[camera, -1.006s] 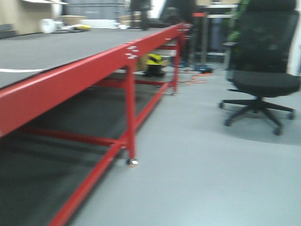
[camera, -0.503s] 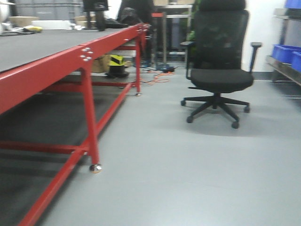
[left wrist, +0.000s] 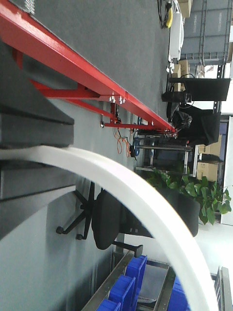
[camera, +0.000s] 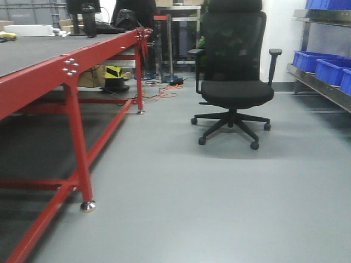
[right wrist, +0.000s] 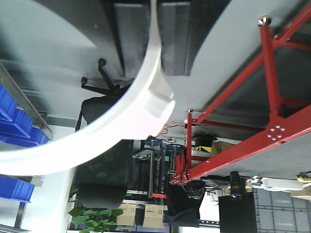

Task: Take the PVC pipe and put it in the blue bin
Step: 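Drive the base toward the shelf of blue bins holding the clamp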

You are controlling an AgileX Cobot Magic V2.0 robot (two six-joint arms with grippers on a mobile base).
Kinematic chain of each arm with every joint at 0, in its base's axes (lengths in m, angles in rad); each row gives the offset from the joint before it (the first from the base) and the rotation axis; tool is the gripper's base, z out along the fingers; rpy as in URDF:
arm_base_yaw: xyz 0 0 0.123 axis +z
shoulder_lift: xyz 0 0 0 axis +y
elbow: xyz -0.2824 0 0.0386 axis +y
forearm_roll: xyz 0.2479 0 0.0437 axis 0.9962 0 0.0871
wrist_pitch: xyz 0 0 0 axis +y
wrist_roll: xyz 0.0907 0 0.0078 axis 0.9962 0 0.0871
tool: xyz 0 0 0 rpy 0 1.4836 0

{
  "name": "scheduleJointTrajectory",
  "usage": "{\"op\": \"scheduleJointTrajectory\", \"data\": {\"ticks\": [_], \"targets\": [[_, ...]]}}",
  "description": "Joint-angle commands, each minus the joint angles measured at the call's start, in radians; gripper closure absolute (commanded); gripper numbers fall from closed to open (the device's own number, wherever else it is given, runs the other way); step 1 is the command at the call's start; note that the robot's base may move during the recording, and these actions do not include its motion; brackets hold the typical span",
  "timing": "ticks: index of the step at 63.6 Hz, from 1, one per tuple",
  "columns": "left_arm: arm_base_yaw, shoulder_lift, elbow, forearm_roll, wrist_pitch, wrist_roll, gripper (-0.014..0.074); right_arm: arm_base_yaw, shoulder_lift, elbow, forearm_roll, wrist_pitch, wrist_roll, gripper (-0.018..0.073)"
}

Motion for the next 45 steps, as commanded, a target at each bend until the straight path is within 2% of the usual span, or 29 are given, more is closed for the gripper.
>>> {"op": "scheduleJointTrajectory", "data": {"ticks": [1,45], "targets": [[-0.006,-0.006,0.001,0.002,-0.030,-0.005,0.0707,0.003,-0.004,0.000,-0.003,-0.031,-0.004,0.0713],[-0.006,-0.006,0.001,0.002,-0.030,-0.005,0.0707,0.003,-0.004,0.000,-0.003,-0.031,-0.004,0.0713]]}}
